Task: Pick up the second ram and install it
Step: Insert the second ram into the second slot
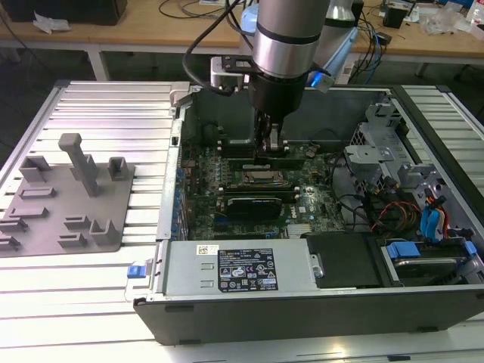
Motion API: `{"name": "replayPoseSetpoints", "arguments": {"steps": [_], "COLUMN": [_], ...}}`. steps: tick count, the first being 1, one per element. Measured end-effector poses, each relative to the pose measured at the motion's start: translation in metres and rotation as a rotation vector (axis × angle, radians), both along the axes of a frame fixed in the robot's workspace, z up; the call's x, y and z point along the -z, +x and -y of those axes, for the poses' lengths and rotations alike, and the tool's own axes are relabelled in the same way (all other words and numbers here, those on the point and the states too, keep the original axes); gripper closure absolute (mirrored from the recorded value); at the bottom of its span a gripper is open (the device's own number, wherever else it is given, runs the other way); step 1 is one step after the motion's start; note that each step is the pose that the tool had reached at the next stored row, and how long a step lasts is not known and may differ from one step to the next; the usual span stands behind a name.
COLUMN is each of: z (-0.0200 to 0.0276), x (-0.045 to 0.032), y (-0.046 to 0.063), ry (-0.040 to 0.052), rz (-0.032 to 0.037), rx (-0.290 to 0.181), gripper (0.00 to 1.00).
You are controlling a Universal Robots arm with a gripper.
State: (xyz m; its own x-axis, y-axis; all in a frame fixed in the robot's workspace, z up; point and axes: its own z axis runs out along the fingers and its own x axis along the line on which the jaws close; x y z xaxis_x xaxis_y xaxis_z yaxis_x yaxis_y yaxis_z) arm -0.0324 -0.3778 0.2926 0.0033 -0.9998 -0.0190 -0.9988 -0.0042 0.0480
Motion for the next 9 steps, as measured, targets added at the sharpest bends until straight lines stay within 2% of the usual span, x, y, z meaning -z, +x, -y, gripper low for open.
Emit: {"name": "replayPoseSetpoints", "arguments": {"steps": [5, 9], "z": [0.0000, 0.0000], "x": [0.0017, 0.0082], "y": [0.0000, 0.0000], "ry": [0.0003, 0.0002], "rz": [0.0001, 0.0001], "rx": [0.000, 0.000], "gripper": [0.90, 0.90]}}
